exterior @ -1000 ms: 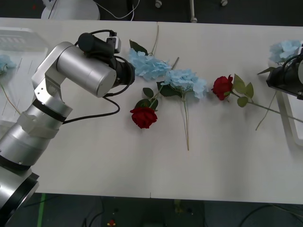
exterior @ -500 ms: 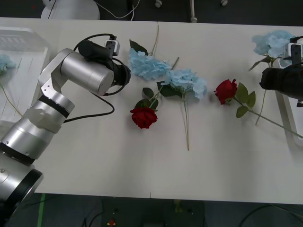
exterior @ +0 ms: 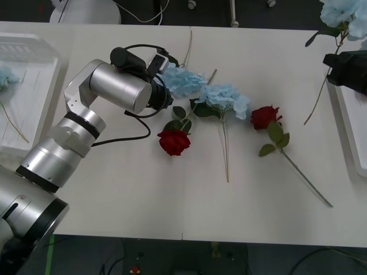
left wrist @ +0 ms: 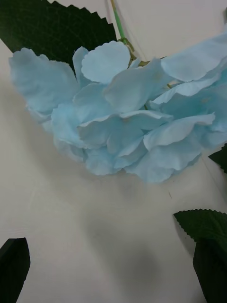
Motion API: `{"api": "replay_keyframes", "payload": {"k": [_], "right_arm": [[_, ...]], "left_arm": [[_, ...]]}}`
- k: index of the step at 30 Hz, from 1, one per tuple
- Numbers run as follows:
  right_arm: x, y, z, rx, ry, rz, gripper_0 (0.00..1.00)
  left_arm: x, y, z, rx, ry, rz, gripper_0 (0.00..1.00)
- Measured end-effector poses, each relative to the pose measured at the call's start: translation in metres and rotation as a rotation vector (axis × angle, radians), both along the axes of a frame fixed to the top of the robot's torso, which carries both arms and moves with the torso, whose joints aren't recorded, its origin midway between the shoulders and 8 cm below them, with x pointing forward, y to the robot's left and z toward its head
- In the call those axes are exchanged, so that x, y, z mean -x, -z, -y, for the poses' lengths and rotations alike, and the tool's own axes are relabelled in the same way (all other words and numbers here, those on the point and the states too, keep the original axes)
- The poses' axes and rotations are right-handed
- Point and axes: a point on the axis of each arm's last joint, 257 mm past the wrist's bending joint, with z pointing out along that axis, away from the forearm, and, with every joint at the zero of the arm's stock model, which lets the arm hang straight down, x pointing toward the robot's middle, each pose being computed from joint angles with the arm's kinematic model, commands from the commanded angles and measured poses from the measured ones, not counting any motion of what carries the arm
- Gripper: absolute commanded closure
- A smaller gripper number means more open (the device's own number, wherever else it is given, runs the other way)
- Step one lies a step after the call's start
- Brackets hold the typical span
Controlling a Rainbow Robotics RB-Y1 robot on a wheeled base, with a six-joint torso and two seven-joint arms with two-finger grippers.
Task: Put the red flowers into the right box and the blue flowers into the left box
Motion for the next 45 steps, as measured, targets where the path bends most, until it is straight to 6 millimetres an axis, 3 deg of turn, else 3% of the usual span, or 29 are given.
{"api": "replay_keyframes", "payload": {"k": [3, 6, 12, 15, 22, 26, 31, 34, 42, 45], "right_arm": [[0.006, -0.014, -0.021, -0.022, -0.063, 0.031, 1.00], [0.015, -0.025, -0.046, 0.062, -0.157, 0.095, 1.00], [0.031, -0.010, -0.095, 0.114, -0.298, 0.064, 1.00], [0.032, -0.006, -0.129, 0.112, -0.361, 0.060, 1.00], [0.018, -0.012, -0.203, 0.037, -0.437, 0.103, 1.00], [0.008, -0.013, -0.234, -0.006, -0.447, 0.122, 1.00], [0.002, -0.013, -0.254, -0.040, -0.463, 0.114, 1.00], [0.002, -0.014, -0.258, -0.044, -0.466, 0.116, 1.00], [0.004, -0.016, -0.268, -0.065, -0.480, 0.118, 1.00], [0.007, -0.021, -0.280, -0.090, -0.494, 0.122, 1.00]], "left_arm": [[-0.001, -0.005, 0.009, 0.007, 0.011, 0.015, 0.00], [-0.006, -0.012, 0.018, 0.016, 0.022, 0.045, 0.00], [-0.022, -0.013, 0.031, 0.059, 0.025, 0.103, 0.00], [-0.032, -0.007, 0.034, 0.072, 0.018, 0.127, 0.00], [-0.036, -0.003, 0.037, 0.086, 0.014, 0.137, 0.00], [-0.022, -0.008, 0.046, 0.085, 0.030, 0.076, 0.00], [0.014, -0.047, 0.059, 0.178, 0.104, 0.071, 0.00], [0.034, -0.063, 0.047, 0.226, 0.120, 0.068, 0.00], [0.069, -0.091, -0.027, 0.347, 0.040, 0.022, 0.00], [0.083, -0.105, -0.036, 0.439, 0.044, 0.024, 0.00]]}}
